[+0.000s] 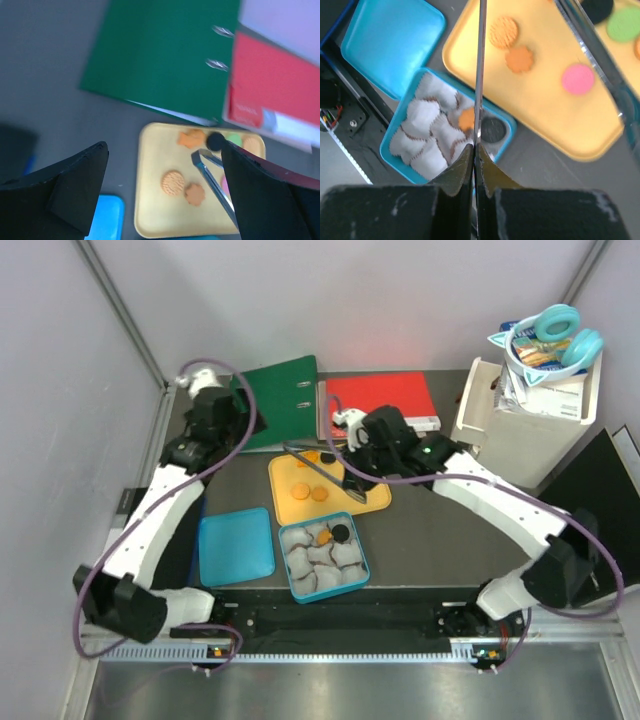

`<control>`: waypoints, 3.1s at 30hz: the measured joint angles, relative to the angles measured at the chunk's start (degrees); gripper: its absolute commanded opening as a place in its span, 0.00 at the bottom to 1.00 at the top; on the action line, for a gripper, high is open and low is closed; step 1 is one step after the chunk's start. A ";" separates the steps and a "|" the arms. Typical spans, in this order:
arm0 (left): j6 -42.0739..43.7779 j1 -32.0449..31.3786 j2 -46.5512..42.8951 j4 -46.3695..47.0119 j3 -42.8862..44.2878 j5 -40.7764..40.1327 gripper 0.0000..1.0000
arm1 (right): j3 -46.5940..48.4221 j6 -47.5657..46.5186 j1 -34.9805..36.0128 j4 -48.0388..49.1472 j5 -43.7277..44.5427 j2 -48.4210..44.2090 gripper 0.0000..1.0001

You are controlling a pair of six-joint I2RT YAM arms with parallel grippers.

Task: Pack the cookies

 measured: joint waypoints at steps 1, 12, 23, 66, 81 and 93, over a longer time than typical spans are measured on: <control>-2.56 1.77 -2.14 -2.32 -0.02 -3.87 0.99 | 2.29 -0.22 0.68 0.35 -0.31 2.62 0.00; -19.87 2.56 -11.06 -20.57 -6.75 -21.70 0.99 | 21.55 -0.92 6.25 4.31 -4.35 25.70 0.00; -22.25 2.56 -15.69 -25.68 -8.61 -26.10 0.99 | 34.47 -0.46 10.32 4.48 -7.08 39.78 0.25; 19.74 -2.64 27.61 -4.33 3.02 -1.46 0.90 | -5.11 4.37 9.14 0.72 17.86 -13.18 0.60; 18.86 -2.38 23.32 -0.33 -3.34 0.68 0.92 | -7.02 4.81 9.07 0.94 18.69 -17.90 0.59; 18.45 -2.14 19.54 3.06 -6.03 5.95 0.86 | -7.85 5.27 9.03 0.94 18.64 -17.79 0.59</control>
